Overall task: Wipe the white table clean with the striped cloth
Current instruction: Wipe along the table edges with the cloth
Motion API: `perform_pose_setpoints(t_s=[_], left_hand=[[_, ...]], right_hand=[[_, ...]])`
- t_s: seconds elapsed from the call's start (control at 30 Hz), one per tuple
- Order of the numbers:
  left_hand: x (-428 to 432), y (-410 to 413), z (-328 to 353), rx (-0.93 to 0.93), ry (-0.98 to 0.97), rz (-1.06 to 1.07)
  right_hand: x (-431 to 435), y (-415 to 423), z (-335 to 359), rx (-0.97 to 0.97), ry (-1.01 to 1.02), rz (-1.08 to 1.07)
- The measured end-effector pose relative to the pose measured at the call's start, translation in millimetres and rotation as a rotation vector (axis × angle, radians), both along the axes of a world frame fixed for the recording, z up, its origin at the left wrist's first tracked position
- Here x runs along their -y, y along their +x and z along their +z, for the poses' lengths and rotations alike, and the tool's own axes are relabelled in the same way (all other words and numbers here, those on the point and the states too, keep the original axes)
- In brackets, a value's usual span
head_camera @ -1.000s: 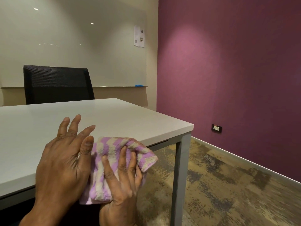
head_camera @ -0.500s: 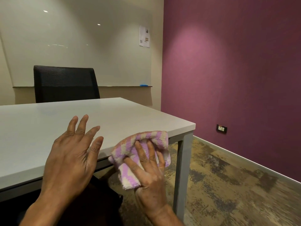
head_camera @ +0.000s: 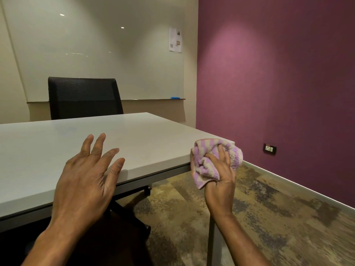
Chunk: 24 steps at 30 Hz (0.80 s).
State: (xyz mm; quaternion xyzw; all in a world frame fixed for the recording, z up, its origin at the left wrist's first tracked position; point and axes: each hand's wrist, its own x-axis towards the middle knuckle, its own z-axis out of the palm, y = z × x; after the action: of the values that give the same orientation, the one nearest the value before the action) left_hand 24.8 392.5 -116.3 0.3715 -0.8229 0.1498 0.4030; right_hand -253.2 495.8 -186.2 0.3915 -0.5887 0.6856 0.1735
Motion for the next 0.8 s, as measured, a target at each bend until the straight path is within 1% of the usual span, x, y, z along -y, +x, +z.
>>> perform_pose_setpoints(t_s=[0.1,0.2,0.3,0.37,0.47,0.57,0.63,0.7,0.8], left_hand=[[4,-1,0,0.028,-0.017,0.03],[5,-1,-1,0.04,-0.012,0.053],[4,-2,0,0.035,0.006,0.065],[0,-3,2,0.025,0.03,0.064],[-5,-4,5,-0.037,0.084,0.011],[-19,-18,11,-0.222,0.15,-0.165],[-36,-40,13,-0.335,0.215,-0.309],[-54,-68,17,-0.442,0.368,-0.462],[-72,-105,33,-0.578,0.721,-0.631]], right_hand=[[-2,-9,10,0.156,-0.059,0.055],[-5,-8,22,0.315,-0.161,0.049],[-5,-12,25,0.424,-0.263,0.072],[-6,-14,27,0.448,-0.289,0.098],[-7,-13,26,0.437,-0.301,0.129],[-4,-14,23,0.39,-0.296,0.116],[-4,-14,21,0.308,-0.27,0.122],[-5,-12,20,0.206,-0.226,0.121],[-8,-13,27,0.067,-0.139,0.091]])
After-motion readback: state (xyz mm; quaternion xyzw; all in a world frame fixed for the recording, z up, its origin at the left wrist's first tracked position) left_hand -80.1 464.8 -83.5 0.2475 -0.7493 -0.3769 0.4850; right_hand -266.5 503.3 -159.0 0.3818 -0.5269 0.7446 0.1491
